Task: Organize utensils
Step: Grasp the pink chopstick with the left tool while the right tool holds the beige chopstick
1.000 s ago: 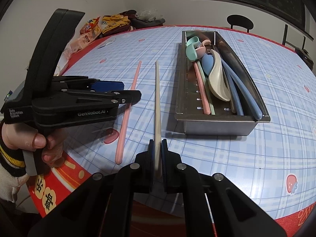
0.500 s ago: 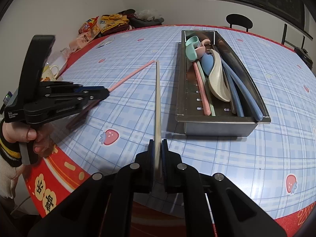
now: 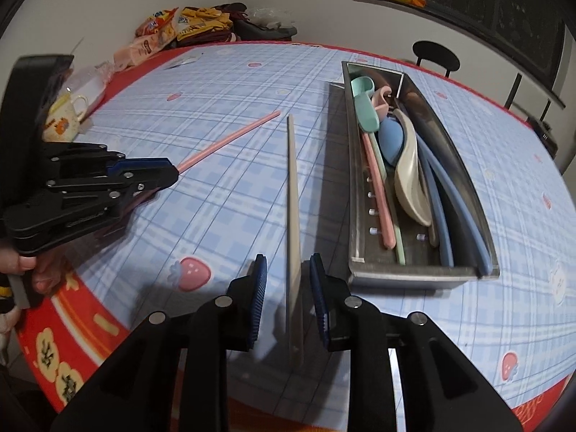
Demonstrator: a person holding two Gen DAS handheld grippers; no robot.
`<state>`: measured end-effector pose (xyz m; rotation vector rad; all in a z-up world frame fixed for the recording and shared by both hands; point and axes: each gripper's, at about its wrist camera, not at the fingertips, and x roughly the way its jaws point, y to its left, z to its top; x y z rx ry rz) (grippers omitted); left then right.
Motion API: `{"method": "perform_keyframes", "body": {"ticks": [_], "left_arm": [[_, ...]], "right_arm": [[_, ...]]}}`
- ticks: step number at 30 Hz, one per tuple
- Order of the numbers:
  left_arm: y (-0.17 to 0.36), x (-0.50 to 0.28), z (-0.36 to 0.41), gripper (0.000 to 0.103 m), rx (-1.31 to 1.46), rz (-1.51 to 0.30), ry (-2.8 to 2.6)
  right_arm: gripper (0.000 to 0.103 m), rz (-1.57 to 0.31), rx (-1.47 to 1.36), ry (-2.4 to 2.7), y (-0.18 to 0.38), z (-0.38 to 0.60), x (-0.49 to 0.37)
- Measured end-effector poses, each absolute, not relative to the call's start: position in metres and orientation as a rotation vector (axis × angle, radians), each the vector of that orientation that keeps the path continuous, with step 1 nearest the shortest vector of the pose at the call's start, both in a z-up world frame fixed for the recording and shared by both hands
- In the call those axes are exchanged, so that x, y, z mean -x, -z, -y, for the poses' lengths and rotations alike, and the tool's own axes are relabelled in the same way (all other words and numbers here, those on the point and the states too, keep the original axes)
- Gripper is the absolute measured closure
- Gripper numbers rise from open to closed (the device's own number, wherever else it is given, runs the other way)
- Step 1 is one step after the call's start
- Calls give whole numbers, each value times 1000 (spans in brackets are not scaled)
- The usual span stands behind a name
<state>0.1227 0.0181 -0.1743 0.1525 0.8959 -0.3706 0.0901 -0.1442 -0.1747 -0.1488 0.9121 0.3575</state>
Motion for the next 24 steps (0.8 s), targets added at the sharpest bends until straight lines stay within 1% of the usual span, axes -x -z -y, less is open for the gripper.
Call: {"method": "perform_keyframes", "body": {"ticks": [7, 10, 15, 16, 17, 18, 21, 23, 24], "left_arm": [[174, -121, -15, 81, -163, -892, 389], [174, -121, -14, 81, -168, -891, 387], [174, -120, -14, 81, -175, -890, 383], [173, -120, -13, 81, -177, -890, 381], [173, -119, -12, 81, -183, -888, 377], [173, -119, -12, 82, -189, -886, 372], [174, -119, -8, 85, -207, -881, 355], [174, -119, -9, 88, -204, -881, 344], [173, -120, -10, 92, -201, -881, 340]], "right_arm": [[81, -895, 185, -337, 175, 133, -97], [84, -864, 216, -322, 176, 127, -95], [85, -857, 202, -314, 177, 127, -97], [88, -854, 202, -318, 177, 127, -96], [90, -850, 209, -323, 177, 126, -96], [95, -846, 222, -326, 177, 122, -94], [96, -829, 276, -311, 178, 116, -89], [96, -836, 241, -332, 177, 122, -90], [96, -839, 225, -341, 177, 124, -90]]}}
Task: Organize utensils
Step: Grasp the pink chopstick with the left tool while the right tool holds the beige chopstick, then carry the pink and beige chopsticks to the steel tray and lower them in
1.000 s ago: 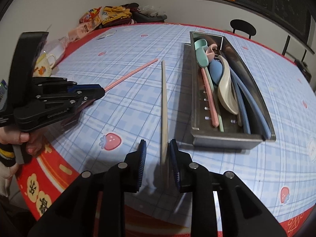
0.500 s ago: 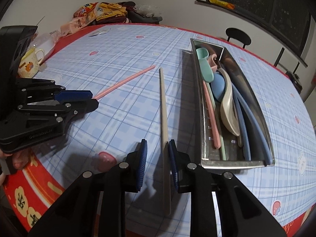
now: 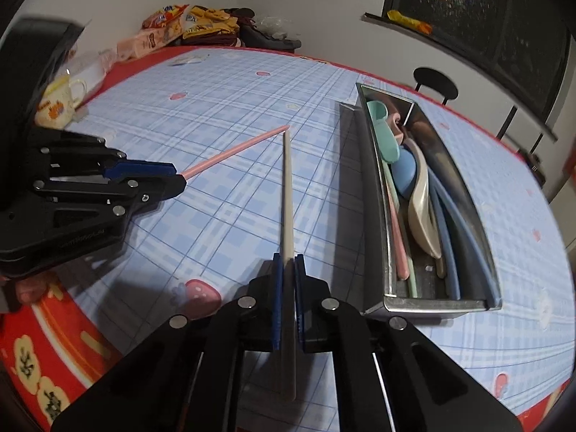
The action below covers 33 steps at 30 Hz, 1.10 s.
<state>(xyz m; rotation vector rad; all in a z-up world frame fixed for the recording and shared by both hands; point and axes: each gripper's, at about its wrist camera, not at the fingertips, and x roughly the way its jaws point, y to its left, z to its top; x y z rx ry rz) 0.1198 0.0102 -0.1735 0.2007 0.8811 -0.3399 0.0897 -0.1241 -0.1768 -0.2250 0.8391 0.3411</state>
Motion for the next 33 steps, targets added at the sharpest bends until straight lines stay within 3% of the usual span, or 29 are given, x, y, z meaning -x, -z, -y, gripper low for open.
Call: {"method": "perform_keyframes", "body": {"ticks": [16, 33], "left_arm": [[157, -115, -70, 93, 110, -768, 285], [139, -91, -78, 93, 117, -634, 183]], "right_arm": [[96, -719, 112, -370, 160, 148, -69], [96, -550, -38, -370, 141, 180, -50]]}}
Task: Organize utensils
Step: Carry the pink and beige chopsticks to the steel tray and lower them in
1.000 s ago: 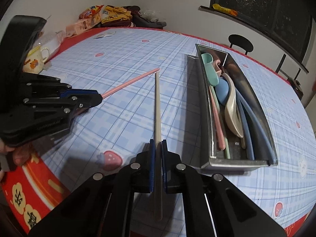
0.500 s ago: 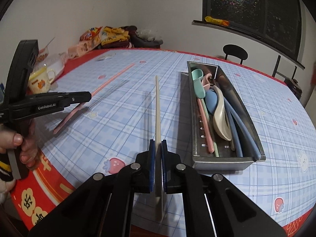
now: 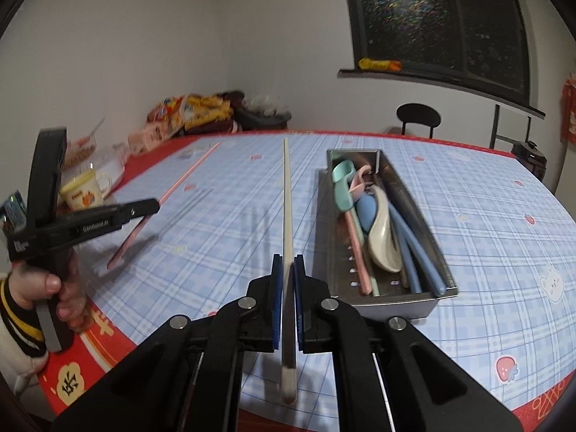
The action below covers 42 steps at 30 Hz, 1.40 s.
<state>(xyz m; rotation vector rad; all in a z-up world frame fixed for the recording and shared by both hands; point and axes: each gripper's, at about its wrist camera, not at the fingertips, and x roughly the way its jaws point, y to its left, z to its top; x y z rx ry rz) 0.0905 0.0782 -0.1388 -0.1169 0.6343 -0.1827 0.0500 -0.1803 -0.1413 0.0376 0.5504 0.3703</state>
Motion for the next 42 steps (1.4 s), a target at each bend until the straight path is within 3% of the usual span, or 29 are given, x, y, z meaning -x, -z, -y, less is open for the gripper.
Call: {"method": "perform_keyframes", "body": {"ticks": [9, 20, 29, 42], "left_arm": [[122, -100, -66, 93, 184, -655, 189], [109, -159, 19, 93, 448, -742, 372], [130, -190, 75, 93, 611, -837, 371], [144, -196, 92, 93, 603, -846, 313]], "right_arm": [[96, -539, -233, -416, 135, 219, -62], [96, -568, -321, -363, 124, 263, -129], [96, -638, -371, -378, 149, 271, -153], [96, -678, -399, -384, 161, 272, -161]]}}
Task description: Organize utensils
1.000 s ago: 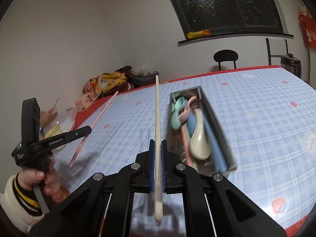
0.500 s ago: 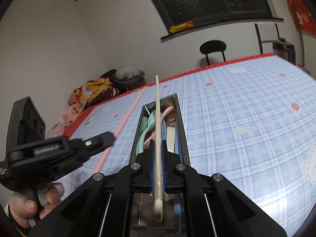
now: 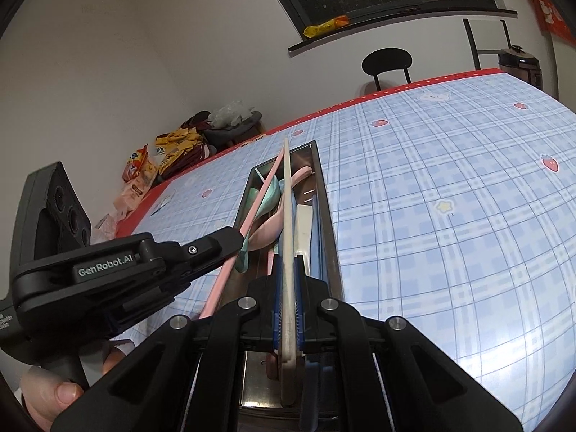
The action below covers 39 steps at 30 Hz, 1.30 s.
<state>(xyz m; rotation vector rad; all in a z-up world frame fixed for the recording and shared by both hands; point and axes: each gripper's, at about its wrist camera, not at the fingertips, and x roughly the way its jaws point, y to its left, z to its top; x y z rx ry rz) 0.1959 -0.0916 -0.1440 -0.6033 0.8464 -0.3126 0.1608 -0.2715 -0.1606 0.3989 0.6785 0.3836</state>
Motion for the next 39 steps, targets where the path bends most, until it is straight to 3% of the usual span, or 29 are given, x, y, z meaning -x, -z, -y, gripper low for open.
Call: {"method": "perform_keyframes", "body": {"ticks": [8, 11, 20, 22, 24, 28, 30, 39], "left_arm": [[148, -198, 93, 90, 595, -855, 305], [137, -195, 88, 84, 555, -821, 286], [96, -178, 61, 55, 368, -696, 177], [87, -171, 57, 46, 314, -672, 159], [75, -161, 52, 38, 246, -633, 146], [51, -141, 40, 13, 190, -544, 151], [37, -128, 35, 6, 148, -498, 156], [-11, -72, 18, 6, 0, -376, 94]], "right_arm": [[95, -680, -424, -384, 161, 276, -163], [86, -650, -449, -385, 157, 281, -160], [32, -572, -370, -274, 138, 285, -149], [14, -557, -327, -229, 130, 284, -145], [6, -539, -279, -194, 121, 281, -139], [6, -503, -154, -119, 94, 273, -118], [6, -483, -121, -80, 79, 271, -106], [6, -351, -13, 99, 15, 267, -32]]}}
